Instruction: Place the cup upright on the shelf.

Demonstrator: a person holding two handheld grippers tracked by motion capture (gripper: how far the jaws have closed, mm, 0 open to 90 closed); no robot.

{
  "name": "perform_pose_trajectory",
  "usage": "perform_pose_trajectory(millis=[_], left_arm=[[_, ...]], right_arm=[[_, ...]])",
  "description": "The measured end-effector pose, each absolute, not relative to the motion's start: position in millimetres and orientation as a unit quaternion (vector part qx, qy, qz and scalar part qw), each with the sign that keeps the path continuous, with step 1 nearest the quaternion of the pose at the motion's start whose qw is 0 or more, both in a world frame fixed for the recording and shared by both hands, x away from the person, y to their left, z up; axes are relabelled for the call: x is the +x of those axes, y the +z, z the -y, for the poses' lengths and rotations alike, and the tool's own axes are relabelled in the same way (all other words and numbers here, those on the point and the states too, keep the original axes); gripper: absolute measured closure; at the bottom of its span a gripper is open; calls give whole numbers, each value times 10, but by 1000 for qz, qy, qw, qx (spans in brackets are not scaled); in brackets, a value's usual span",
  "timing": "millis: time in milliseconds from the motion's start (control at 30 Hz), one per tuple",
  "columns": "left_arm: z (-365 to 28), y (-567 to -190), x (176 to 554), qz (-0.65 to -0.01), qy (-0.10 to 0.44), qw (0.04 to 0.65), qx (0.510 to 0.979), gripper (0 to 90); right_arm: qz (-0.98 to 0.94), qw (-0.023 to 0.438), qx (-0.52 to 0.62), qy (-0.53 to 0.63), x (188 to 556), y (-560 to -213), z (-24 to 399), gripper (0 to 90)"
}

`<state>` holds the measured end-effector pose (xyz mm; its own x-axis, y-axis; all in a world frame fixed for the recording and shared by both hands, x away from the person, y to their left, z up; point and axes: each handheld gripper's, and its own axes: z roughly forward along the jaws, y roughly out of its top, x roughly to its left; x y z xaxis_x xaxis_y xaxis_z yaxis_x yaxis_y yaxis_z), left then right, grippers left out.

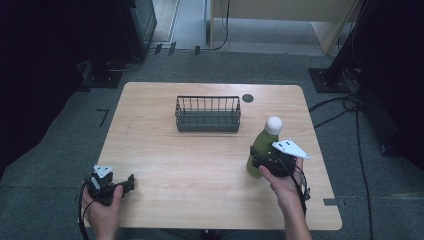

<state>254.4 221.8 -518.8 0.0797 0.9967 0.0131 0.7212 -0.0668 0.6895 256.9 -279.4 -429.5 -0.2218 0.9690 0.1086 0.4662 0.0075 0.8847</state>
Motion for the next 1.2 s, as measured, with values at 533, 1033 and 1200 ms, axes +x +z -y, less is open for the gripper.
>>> perform_pose_trajectory(millis=[533, 1033, 1200], left_arm=[[-2217, -5189, 2545, -628, 257, 269, 683, 0], [-2216, -5189, 2545, -629, 257, 270, 683, 0], [-2215, -5190, 2545, -629, 257, 270, 683, 0]], right_arm=[[-649, 295, 527, 463, 2762, -4021, 2521, 201], [-640, 295, 518, 485, 2986, -3890, 2202, 202], [-635, 302, 515, 490, 3041, -3830, 2129, 202]])
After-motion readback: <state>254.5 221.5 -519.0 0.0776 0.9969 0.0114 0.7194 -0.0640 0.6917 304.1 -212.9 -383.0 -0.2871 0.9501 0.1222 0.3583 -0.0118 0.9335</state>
